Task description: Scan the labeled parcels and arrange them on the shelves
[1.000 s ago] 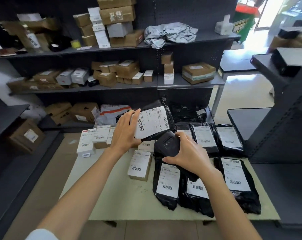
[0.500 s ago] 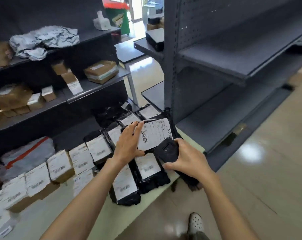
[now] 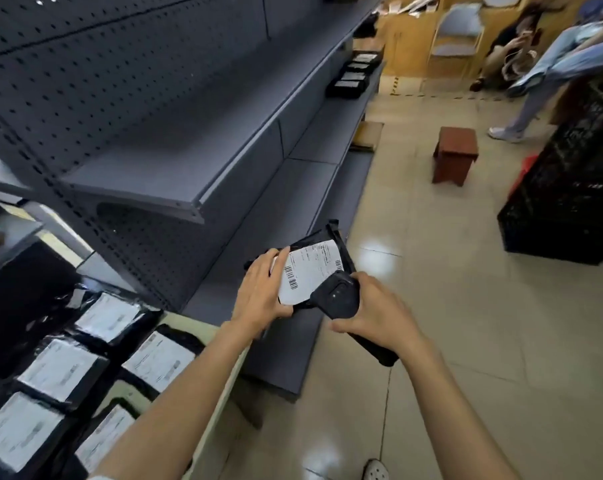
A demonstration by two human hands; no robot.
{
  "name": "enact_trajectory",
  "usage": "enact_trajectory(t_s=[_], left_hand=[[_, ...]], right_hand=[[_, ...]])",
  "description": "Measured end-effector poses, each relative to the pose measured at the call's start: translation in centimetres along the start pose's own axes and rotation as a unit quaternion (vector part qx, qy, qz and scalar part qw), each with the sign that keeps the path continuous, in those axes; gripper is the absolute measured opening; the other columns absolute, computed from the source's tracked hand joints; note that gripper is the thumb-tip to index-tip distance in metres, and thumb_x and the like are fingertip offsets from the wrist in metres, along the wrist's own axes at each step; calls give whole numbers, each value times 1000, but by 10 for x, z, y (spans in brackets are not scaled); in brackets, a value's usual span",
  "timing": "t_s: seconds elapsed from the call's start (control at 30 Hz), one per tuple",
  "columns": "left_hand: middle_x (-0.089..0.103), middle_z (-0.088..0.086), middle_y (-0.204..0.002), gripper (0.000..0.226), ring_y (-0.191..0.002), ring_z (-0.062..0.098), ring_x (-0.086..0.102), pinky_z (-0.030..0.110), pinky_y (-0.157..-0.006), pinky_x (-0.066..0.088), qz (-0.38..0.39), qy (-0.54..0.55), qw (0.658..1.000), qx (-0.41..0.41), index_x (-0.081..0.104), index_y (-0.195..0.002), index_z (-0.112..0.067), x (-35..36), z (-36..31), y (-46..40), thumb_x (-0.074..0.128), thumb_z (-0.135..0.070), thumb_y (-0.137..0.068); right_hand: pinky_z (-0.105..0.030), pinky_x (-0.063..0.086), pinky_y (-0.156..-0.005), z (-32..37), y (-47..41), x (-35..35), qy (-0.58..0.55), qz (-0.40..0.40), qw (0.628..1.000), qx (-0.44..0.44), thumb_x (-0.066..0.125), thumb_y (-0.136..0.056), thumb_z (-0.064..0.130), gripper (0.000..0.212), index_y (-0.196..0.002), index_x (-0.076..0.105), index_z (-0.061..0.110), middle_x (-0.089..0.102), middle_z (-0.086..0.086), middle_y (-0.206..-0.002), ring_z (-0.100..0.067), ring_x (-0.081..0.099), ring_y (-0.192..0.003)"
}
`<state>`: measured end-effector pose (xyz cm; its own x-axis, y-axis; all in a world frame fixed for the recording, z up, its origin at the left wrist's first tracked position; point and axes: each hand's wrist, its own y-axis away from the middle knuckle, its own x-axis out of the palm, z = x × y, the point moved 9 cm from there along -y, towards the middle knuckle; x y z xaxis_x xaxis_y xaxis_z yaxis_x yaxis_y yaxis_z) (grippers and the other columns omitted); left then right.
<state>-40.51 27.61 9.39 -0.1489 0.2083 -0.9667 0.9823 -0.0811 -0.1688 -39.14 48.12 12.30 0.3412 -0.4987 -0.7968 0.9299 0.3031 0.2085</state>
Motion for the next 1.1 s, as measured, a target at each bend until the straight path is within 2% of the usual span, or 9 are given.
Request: enact_trajectory(t_s=[0.17, 0.37, 0.63, 0.83, 1.1], left_hand=[[37, 14, -145, 116, -133, 31, 37, 41, -109, 38, -12, 18, 999, 40, 27, -151, -9, 25, -80, -115, 84, -39, -55], [38, 17, -144, 116, -131, 33, 37, 42, -107, 37, -37, 42, 996, 64, 29, -151, -7, 40, -139, -238, 86, -41, -56], [34, 13, -146, 116, -131, 30, 37, 37, -106, 36, -30, 36, 994, 95, 24, -151, -9, 76, -163, -406, 85, -42, -58], [32, 11, -147, 118, -133, 29, 34, 39, -106, 37, -26, 44, 993, 104, 22, -152, -12, 99, -167, -579, 86, -45, -59], [31, 10, -146, 117, -133, 27, 33, 40, -107, 39, -24, 54, 989, 133, 21, -151, -13, 138, -205, -790, 83, -50, -59]], right_hand=[[-36, 47, -84, -78, -54, -85, 0, -40, 999, 33, 82, -64, 55, 86, -136, 43, 26, 56, 8, -130, -23, 60, -114], [-39, 50, -86, -150, -122, -164, -6, -77, 995, 68, 82, -64, 56, 83, -131, 44, 25, 57, 7, -122, -23, 60, -108], [-36, 48, -78, -218, -250, -229, -20, -97, 991, 93, 80, -64, 60, 80, -127, 44, 28, 57, 11, -117, -20, 61, -100], [-38, 49, -82, -256, -393, -299, -30, -111, 987, 111, 79, -63, 60, 80, -128, 43, 29, 56, 10, -118, -20, 61, -101], [-39, 50, -83, -327, -554, -391, -39, -135, 980, 139, 79, -64, 59, 78, -127, 44, 30, 57, 11, -119, -18, 60, -103]])
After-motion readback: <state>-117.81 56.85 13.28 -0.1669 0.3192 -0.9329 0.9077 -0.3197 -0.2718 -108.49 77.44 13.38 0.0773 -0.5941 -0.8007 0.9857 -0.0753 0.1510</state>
